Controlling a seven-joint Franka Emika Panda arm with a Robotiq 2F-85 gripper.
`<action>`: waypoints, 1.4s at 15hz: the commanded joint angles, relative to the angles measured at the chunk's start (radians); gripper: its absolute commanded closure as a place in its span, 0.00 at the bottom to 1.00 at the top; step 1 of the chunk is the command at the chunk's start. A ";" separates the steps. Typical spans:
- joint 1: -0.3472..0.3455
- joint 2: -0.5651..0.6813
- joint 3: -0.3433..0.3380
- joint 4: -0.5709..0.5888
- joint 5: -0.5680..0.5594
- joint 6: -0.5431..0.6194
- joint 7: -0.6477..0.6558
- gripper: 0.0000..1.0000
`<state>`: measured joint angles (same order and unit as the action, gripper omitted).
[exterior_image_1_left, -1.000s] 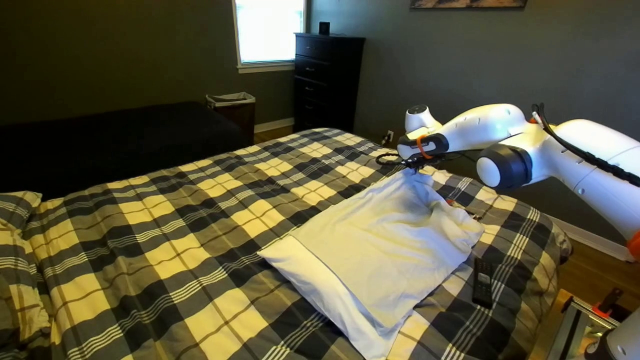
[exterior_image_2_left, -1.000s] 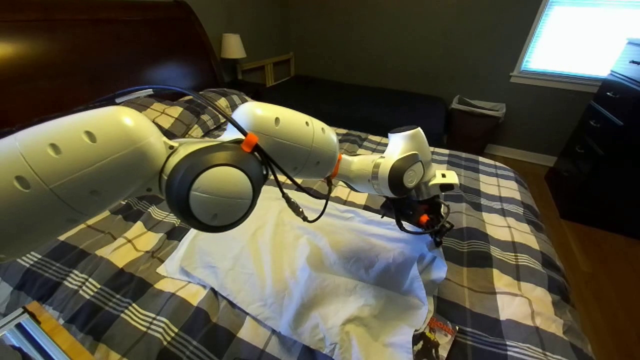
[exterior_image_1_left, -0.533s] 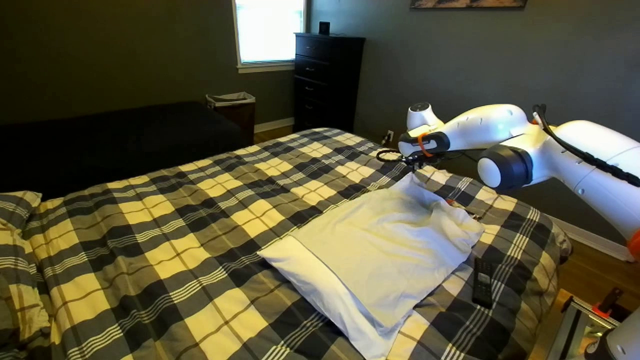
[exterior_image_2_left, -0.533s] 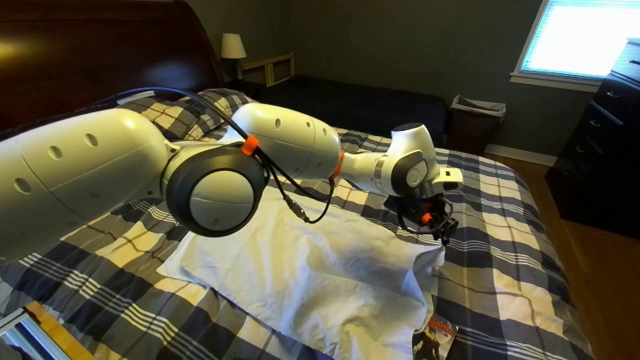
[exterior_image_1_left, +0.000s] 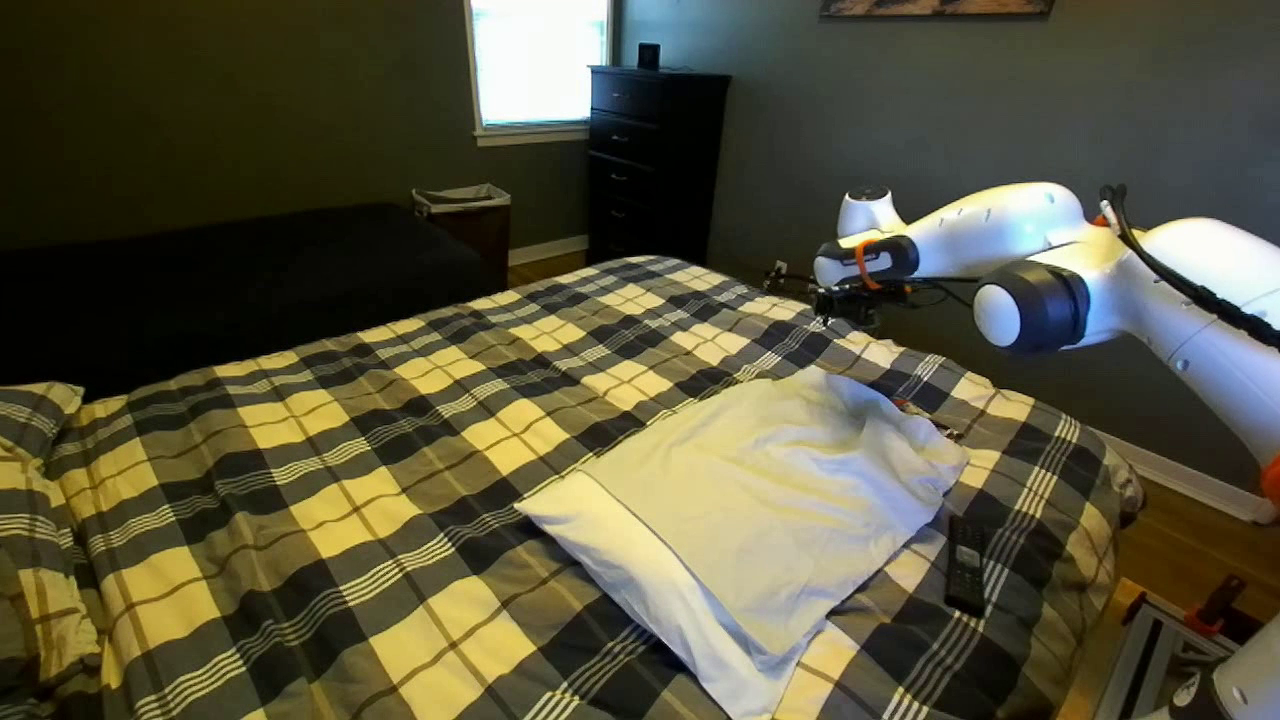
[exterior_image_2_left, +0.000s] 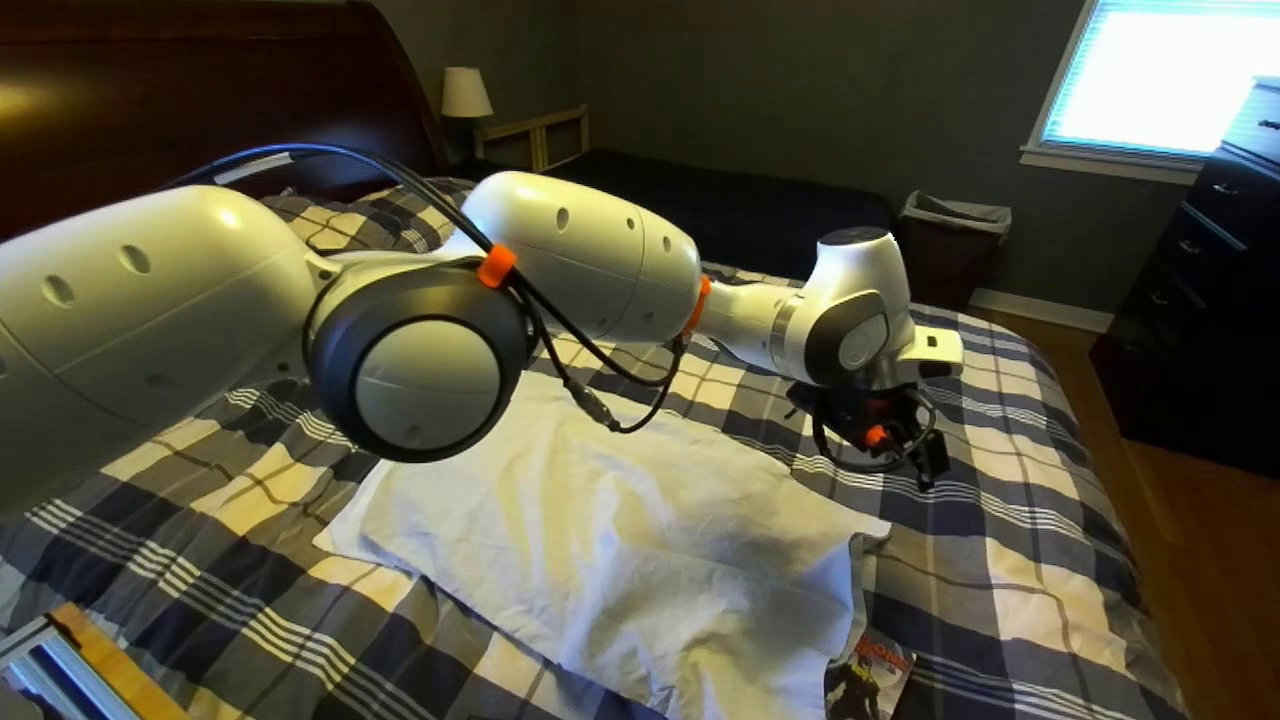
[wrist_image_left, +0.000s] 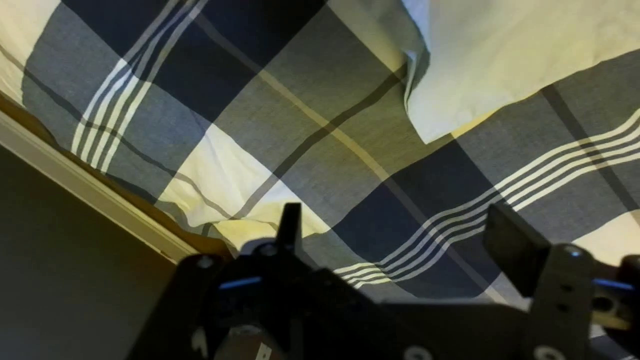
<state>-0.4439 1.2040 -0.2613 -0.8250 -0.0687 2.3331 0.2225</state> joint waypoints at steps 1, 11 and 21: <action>-0.034 -0.132 0.079 -0.191 0.059 0.027 -0.091 0.00; -0.139 -0.406 0.152 -0.594 0.119 -0.086 -0.276 0.00; -0.172 -0.495 0.089 -0.801 0.060 -0.204 -0.592 0.00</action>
<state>-0.6207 0.7348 -0.1587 -1.5537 0.0207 2.1432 -0.2768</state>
